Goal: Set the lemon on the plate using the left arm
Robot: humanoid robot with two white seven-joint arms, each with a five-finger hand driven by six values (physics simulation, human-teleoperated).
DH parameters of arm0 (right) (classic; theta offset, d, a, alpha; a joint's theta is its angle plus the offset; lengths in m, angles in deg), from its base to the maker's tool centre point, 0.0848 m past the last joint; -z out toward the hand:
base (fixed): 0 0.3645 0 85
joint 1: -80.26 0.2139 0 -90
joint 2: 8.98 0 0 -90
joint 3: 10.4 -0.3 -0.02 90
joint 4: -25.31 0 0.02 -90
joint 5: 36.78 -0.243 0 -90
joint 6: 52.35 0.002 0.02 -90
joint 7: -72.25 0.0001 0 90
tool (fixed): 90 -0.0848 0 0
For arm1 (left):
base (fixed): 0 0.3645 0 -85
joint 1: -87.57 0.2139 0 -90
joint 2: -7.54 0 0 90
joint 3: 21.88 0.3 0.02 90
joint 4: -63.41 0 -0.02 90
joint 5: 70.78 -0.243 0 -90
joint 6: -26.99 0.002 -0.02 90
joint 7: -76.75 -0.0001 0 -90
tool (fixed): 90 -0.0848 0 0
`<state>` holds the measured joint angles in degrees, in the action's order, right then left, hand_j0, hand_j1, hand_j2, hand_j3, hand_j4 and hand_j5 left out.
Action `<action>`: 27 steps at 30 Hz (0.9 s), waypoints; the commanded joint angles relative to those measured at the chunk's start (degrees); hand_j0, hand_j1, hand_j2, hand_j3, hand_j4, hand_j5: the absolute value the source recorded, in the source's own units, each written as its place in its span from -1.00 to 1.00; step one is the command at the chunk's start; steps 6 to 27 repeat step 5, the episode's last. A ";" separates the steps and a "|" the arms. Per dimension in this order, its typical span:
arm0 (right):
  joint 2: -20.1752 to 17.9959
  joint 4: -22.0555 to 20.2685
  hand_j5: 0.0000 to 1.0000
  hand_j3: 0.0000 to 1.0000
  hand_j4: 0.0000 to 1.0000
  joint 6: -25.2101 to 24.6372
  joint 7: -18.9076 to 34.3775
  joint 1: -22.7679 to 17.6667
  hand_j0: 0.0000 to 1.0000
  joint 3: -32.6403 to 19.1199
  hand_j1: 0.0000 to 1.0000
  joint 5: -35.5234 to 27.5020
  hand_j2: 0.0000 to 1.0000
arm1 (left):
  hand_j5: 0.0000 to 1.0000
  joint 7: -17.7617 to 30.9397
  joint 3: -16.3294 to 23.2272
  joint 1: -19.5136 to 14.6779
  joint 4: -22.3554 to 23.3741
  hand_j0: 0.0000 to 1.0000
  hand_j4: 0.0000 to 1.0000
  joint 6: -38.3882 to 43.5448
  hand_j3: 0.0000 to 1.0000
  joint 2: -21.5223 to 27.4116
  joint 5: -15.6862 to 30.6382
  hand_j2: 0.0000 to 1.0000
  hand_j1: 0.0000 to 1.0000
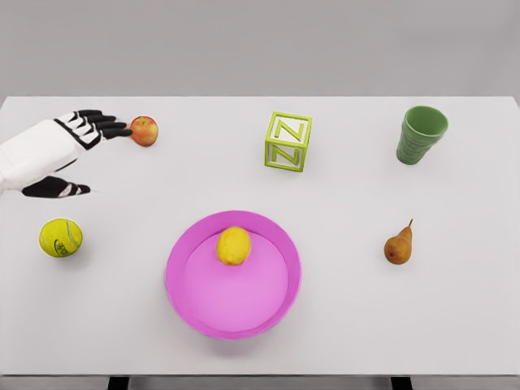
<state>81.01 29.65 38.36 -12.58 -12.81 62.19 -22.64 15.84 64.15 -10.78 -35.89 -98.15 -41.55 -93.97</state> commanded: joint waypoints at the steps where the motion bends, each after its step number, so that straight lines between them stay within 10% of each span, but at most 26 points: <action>1: 0.01 0.06 1.00 1.00 1.00 0.00 0.01 0.00 1.00 0.01 1.00 0.02 1.00 | 1.00 0.00 -0.77 0.00 0.60 1.00 1.00 0.14 1.00 0.75 0.51 1.00 1.00; 27: 0.01 0.06 1.00 1.00 1.00 0.00 0.01 0.00 1.00 0.01 1.00 0.02 1.00 | 1.00 0.00 -0.77 0.17 0.60 1.00 1.00 0.14 1.00 0.84 0.51 1.00 1.00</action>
